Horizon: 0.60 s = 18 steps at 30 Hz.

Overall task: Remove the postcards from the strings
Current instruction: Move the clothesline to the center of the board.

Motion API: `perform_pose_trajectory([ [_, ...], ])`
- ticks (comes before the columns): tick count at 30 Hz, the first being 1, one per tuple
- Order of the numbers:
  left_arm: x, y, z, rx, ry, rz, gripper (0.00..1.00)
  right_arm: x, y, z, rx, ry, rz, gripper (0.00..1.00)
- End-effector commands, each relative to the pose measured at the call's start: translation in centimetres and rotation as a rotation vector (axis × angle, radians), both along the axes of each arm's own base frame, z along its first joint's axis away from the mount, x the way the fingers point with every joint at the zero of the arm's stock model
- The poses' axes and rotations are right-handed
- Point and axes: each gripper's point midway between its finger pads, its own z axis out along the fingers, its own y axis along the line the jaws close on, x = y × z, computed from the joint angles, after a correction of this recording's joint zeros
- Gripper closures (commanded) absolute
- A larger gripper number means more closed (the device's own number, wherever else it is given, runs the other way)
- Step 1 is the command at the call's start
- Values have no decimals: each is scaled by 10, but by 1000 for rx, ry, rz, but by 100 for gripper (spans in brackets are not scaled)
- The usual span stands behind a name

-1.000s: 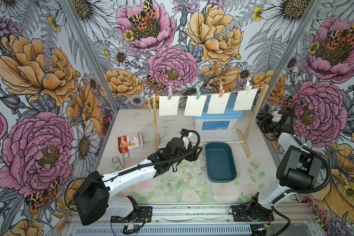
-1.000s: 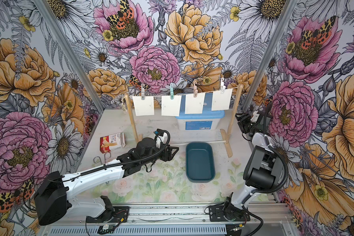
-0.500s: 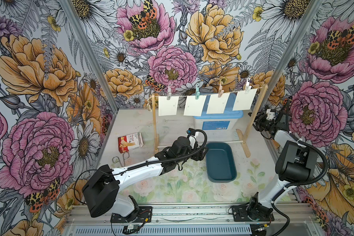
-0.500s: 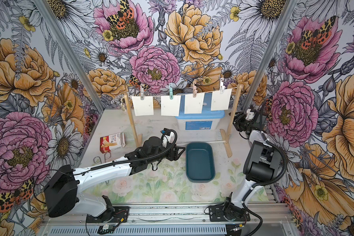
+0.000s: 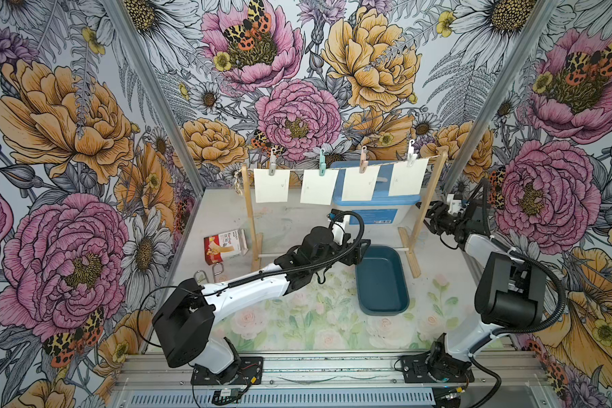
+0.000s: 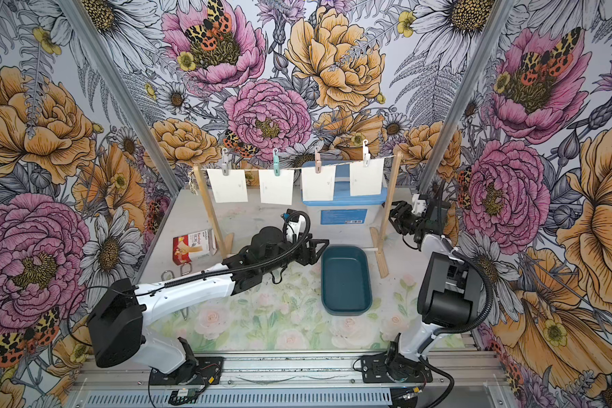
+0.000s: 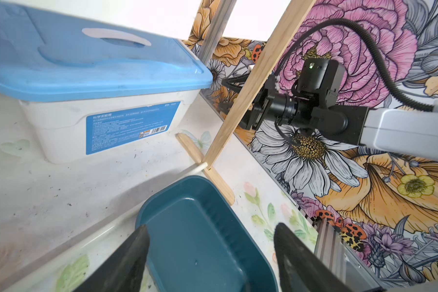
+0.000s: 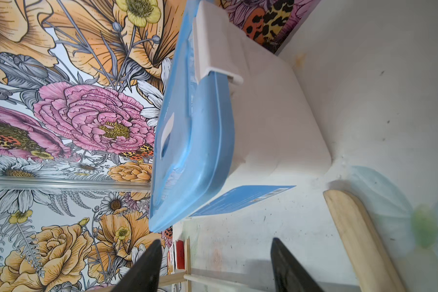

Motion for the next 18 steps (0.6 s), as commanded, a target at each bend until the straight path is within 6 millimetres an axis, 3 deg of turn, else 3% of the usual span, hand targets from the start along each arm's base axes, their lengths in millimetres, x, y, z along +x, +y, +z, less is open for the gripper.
perform_pose_trajectory([
  [1,12,-8,32,-115,-60,25,20,-6,11,18,-30,-70,24,33],
  [6,21,-20,53,-200,-106,32,17,-18,5,24,-124,-47,-34,25],
  [8,22,-26,63,-222,-139,36,15,-25,-7,27,-198,-26,-107,16],
  [9,25,-28,66,-231,-152,43,14,-29,-13,31,-217,-28,-139,1],
  [13,34,-35,80,-267,-202,73,12,-46,-34,47,-282,-41,-250,1],
  [18,50,-44,96,-305,-242,106,7,-66,-35,75,-320,-105,-300,2],
])
